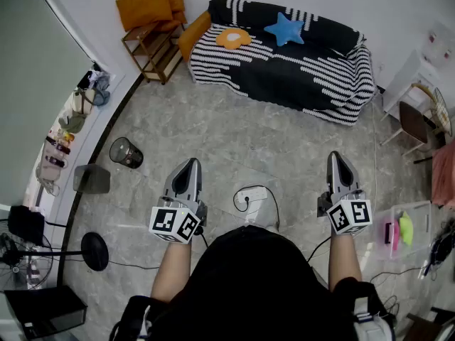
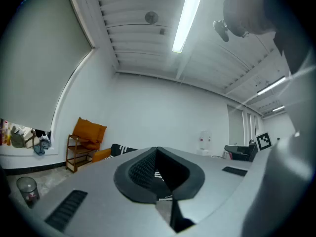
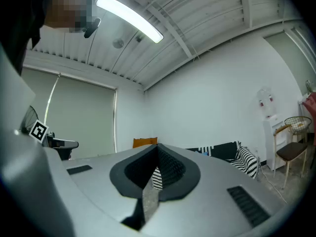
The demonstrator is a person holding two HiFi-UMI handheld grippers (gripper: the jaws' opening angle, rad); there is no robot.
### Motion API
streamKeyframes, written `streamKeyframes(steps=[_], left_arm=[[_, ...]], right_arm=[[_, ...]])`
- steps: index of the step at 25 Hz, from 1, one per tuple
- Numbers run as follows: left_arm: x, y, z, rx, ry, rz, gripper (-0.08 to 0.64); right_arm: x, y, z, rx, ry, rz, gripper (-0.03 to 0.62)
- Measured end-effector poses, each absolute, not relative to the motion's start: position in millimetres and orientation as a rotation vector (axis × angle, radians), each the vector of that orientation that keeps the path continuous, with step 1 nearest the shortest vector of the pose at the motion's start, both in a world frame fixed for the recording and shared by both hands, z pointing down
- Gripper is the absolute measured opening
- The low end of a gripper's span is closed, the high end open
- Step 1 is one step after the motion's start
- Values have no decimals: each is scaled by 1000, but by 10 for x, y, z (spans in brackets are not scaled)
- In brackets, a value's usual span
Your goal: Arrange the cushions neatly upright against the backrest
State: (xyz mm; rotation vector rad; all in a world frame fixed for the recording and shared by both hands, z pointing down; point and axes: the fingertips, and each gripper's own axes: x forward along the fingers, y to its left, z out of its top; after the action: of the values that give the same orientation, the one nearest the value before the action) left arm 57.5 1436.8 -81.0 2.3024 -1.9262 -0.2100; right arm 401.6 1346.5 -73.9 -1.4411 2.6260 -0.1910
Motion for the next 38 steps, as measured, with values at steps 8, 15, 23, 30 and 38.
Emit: streamKeyframes(steps=[8, 15, 23, 30, 38], left_arm=[[420, 14357, -728, 2292, -1929, -179, 17], [269, 14422, -698, 2324, -1878, -165, 17], [449, 14421, -430, 2397, -1805, -6, 21], [565, 14377, -556, 2507, -1695, -46, 167], [883, 14137, -497, 2540, -1635, -32, 167]], right_arm=[[3865, 13425, -678, -1463, 2644, -220, 28], [3669, 13602, -749, -1481, 2665, -175, 28], [3755, 13791, -444, -1567, 2657, -229, 29], [3742, 14067, -637, -1607, 2614, -150, 31], [4021, 13981, -741, -1644, 2562, -128, 31]])
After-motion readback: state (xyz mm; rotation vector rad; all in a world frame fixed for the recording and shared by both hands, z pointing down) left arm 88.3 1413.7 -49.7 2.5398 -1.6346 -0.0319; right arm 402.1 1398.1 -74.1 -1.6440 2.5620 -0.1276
